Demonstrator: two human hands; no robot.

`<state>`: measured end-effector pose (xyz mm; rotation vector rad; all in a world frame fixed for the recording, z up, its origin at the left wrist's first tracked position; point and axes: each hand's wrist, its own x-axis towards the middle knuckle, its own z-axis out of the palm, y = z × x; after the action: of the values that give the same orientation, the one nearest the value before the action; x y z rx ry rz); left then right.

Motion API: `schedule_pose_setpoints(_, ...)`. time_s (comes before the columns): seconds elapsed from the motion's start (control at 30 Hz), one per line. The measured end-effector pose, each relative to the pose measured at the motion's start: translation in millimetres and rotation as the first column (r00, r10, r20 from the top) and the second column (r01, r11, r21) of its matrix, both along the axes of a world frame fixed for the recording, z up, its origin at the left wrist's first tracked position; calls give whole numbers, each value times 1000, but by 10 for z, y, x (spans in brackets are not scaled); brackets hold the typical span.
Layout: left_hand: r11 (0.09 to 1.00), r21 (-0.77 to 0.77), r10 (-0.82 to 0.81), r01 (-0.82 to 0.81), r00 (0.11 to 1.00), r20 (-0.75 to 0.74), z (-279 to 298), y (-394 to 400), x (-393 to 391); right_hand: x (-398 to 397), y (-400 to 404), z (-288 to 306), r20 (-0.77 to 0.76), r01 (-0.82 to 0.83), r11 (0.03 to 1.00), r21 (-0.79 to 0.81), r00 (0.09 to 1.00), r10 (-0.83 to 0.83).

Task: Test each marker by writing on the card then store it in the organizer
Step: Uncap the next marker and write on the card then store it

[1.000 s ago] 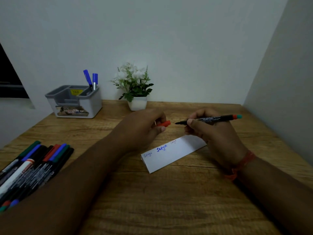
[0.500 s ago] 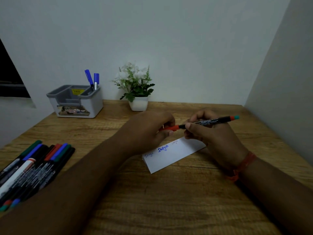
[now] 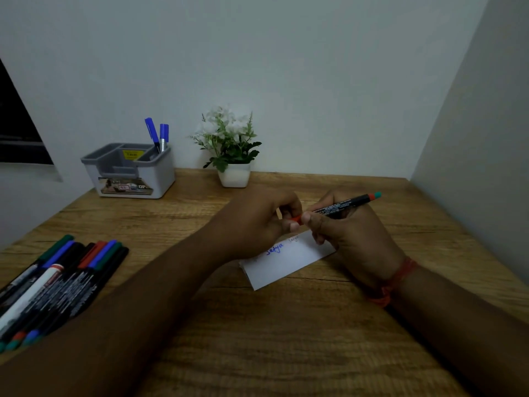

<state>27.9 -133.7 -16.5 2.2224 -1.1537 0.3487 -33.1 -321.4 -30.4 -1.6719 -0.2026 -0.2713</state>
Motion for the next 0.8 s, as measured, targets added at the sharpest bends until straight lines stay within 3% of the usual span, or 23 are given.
schedule_pose_setpoints(0.17,997,60,48,-45,998,-50,46,22,-1,-5,49,26,-30,79,997,-22,996,-80)
schedule_pose_setpoints(0.33,906,330,247,-266,964,98,155,252,20,-63,70,137,-139,143,973,183,983,-119)
schedule_pose_setpoints(0.47,785,495,331,-372,928,171,193,408,68,-78,184,225,-171,82,995,49,983,-73)
schedule_pose_setpoints(0.6,710,574,405,-408,903,141,166,753,23,-42,379,290,-182,6,988,-154,983,-34)
schedule_pose_setpoints(0.8,632,599,520,-492,842,143,131,1476,79,252,840,387,-27,59,927,-369,997,-74)
